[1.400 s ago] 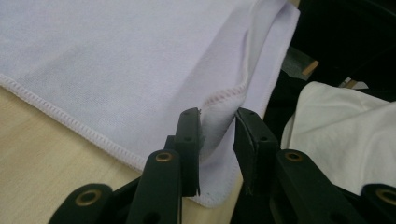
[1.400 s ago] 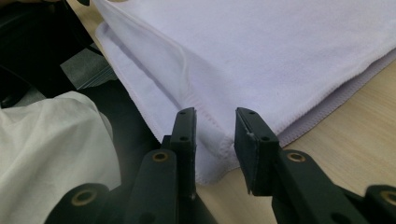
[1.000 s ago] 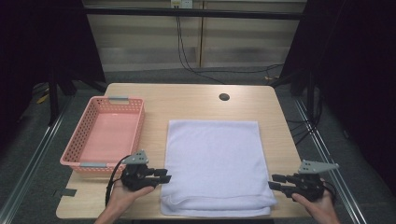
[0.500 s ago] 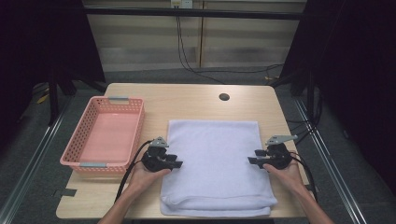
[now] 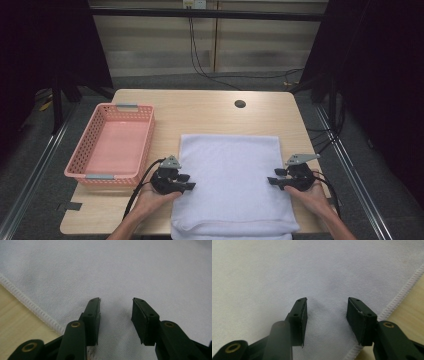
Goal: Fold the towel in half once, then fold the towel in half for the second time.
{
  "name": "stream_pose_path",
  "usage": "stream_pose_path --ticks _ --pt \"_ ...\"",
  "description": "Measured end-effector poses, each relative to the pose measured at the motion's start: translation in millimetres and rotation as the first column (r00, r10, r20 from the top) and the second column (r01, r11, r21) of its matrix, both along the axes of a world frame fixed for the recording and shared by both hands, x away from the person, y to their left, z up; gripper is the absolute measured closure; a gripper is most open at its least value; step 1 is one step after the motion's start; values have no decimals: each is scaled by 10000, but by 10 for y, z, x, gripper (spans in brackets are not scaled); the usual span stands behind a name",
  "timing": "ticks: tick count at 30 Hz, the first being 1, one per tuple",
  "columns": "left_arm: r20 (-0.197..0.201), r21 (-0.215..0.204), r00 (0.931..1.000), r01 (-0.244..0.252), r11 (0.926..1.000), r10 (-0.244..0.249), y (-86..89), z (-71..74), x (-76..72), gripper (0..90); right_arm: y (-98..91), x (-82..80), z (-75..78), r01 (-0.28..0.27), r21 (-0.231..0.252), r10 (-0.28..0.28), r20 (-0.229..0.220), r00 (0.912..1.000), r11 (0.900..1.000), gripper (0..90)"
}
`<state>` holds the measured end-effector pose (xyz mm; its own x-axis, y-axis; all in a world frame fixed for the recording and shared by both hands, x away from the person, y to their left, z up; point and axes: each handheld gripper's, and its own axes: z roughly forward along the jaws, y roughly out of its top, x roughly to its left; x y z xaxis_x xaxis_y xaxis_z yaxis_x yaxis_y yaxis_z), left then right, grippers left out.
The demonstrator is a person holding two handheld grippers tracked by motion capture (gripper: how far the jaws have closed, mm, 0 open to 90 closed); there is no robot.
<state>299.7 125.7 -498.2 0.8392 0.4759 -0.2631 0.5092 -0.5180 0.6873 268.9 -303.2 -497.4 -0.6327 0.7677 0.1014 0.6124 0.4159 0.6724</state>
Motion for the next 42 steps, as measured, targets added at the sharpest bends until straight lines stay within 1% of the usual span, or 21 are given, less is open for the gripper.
stream_pose_path --ticks 2,4,9,10,12,16,19,21,22,23,25,26,27,29,31,32,33,35,38,40,42 --pt "-76 22 10000 -5 10000 5 -23 5 -41 585 -32 -56 14 -128 -189 127 -42 9999 9997 540" --pt "41 93 9999 149 9998 -150 -57 9 -90 593 -77 -101 9 -215 -16 215 -58 9998 9998 540" --pt "-208 28 9991 367 9993 -366 -59 16 -199 592 -113 -233 16 -208 76 209 -159 9997 9998 538" --pt "-318 8 9987 388 9992 -388 -52 18 -214 592 -113 -259 21 -126 54 127 -211 9997 9999 538" --pt "-959 -274 9949 303 9992 -328 -30 18 -235 586 -118 -306 25 -253 116 256 -289 9993 9996 538" --pt "-677 122 9954 693 9975 -683 -45 47 -346 588 -132 -401 36 -340 393 363 -594 9976 9986 538" --pt "-469 62 9963 720 9974 -716 -34 62 -386 583 -121 -447 71 -400 183 411 -622 9972 9990 543" --pt "367 26 9980 517 9987 -518 -35 88 -332 578 -140 -379 136 -100 303 96 142 9999 9995 524" --pt "367 26 9980 517 9987 -518 -35 88 -332 572 -140 -379 136 -100 303 96 142 9999 9995 524" --pt "530 -128 9980 353 9993 -346 -35 101 -237 573 -180 -203 217 206 536 -246 745 9969 9983 543" --pt "628 -184 9980 -34 9998 45 -55 118 -90 572 -191 -137 230 427 494 -470 896 9949 9979 542" --pt "768 -205 9968 -192 9996 208 -69 128 -16 572 -206 -47 234 655 467 -697 962 9929 9968 543" --pt "752 -325 9962 -411 9986 434 -86 127 129 572 -241 124 224 1092 179 -1105 1102 9877 9939 531" --pt "543 -459 9963 -637 9969 662 -91 106 228 570 -287 280 212 1453 85 -1453 1158 9826 9893 524" --pt "655 -348 9953 -694 9970 715 -92 99 264 567 -316 351 200 1640 141 -1645 1195 9791 9864 506" --pt "734 -301 9944 -744 9968 765 -89 90 303 567 -356 481 167 1769 121 -1772 1070 9783 9842 493" --pt "586 -497 9921 -1077 9929 1105 -75 53 380 567 -365 542 148 1827 133 -1830 1070 9773 9831 486" --pt "500 -236 9919 -1153 9930 1164 -75 40 434 560 -365 646 118 1831 202 -1842 910 9787 9829 466" --pt "605 -371 9893 -1310 9907 1331 -43 75 493 545 -308 788 46 1606 134 -1611 632 9849 9869 437" --pt "621 -669 9861 -1497 9865 1539 -25 86 525 537 -270 844 11 1687 -160 -1676 531 9844 9855 430" --pt "589 -566 9856 -1550 9863 1583 -6 82 567 526 -268 886 -16 1589 -80 -1584 430 9864 9873 436"
